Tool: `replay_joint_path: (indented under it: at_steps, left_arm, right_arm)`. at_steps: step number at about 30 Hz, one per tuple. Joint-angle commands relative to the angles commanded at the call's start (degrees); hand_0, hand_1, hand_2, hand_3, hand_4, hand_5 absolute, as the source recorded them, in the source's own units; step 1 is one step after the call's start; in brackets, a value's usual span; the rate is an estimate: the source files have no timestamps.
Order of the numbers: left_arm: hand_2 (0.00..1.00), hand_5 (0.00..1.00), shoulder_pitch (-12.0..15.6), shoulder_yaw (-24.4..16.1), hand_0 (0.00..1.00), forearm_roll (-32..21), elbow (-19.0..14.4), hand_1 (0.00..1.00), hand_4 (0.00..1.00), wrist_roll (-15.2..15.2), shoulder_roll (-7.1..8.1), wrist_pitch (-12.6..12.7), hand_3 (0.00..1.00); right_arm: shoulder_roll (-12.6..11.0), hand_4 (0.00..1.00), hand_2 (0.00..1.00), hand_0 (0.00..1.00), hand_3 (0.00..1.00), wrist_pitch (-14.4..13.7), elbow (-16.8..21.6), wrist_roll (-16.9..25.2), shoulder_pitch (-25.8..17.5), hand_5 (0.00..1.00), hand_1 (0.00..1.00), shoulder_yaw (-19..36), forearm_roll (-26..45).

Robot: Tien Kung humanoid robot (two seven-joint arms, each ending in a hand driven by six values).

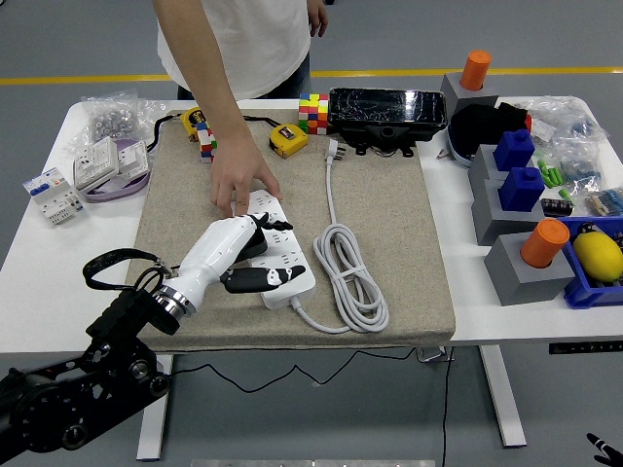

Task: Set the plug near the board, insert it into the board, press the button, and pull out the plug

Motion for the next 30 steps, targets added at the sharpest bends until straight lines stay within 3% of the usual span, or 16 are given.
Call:
replay_joint_path:
  at_steps: [5,6,7,11,12,14,17,18,23,24,30]
  left_arm:
    - [0.715,0.552,1.17,-0.81,0.627,-2.21,-4.61,0.716,0.892,-1.24,1.27,-0.16,0.704]
    - [0.581,0.545,1.45,-0.95,0.42,-2.75,-5.74,0.567,0.892,-1.15,1.55,-0.74,0.699]
    - [0.581,0.545,1.57,-1.02,0.42,-2.99,-6.33,0.567,0.892,-1.11,1.67,-1.0,0.699]
    - [0.581,0.545,2.6,-1.94,0.42,-3.71,-10.56,0.567,0.892,2.75,2.95,-6.39,0.699]
    - [0.353,0.349,2.71,-2.14,0.241,-3.04,-11.22,0.297,0.867,3.88,3.19,-7.72,0.641]
    - [0.353,0.349,2.8,-2.54,0.241,-0.89,-12.87,0.297,0.867,8.24,3.67,-12.32,0.641]
    - [0.353,0.349,2.69,-2.69,0.241,0.64,-14.13,0.297,0.867,13.06,3.9,-17.31,0.641]
    - [0.15,0.286,2.63,-2.65,0.105,0.66,-14.49,0.087,0.853,14.36,3.94,-18.67,0.718]
    - [0.15,0.286,1.74,-2.21,0.105,0.22,-15.36,0.087,0.853,19.81,3.76,-23.94,0.718]
    - [0.145,0.267,1.65,-2.14,0.085,0.14,-15.3,0.08,0.83,20.18,3.73,-24.29,0.774]
    - [0.144,0.268,1.16,-1.47,0.079,0.1,-13.78,0.078,0.825,21.34,3.36,-24.42,0.787]
  right_arm:
    - [0.04,0.972,0.676,0.569,0.604,0.0,0.03,0.01,-0.08,0.494,0.663,0.15,-0.03]
    - [0.02,0.972,0.676,0.569,0.603,0.0,0.05,0.01,-0.09,0.494,0.663,0.17,-0.05]
    - [0.02,0.972,0.676,0.569,0.603,0.0,0.05,0.01,-0.09,0.494,0.663,0.17,-0.06]
    - [0.0,0.972,0.676,0.569,0.603,0.01,-0.02,-0.02,-0.12,0.494,0.663,0.14,-0.05]
    - [0.01,0.972,0.676,0.569,0.603,0.01,-0.03,-0.03,-0.11,0.493,0.662,0.11,-0.04]
    - [-0.01,0.972,0.676,0.569,0.603,0.04,0.01,-0.02,-0.09,0.493,0.662,-0.04,-0.02]
    - [-0.03,0.972,0.676,0.569,0.603,0.01,0.02,-0.02,-0.06,0.493,0.662,-0.17,0.03]
    - [-0.05,0.971,0.676,0.569,0.604,0.02,0.03,-0.02,-0.07,0.494,0.662,-0.23,0.03]
    - [-0.23,0.971,0.676,0.569,0.604,-0.03,0.05,-0.05,0.07,0.494,0.662,-0.5,0.15]
    - [-0.25,0.971,0.677,0.57,0.603,-0.02,0.05,-0.05,0.08,0.494,0.663,-0.53,0.16]
    - [-0.38,0.972,0.676,0.57,0.603,-0.06,0.01,-0.09,0.07,0.494,0.664,-0.69,0.25]
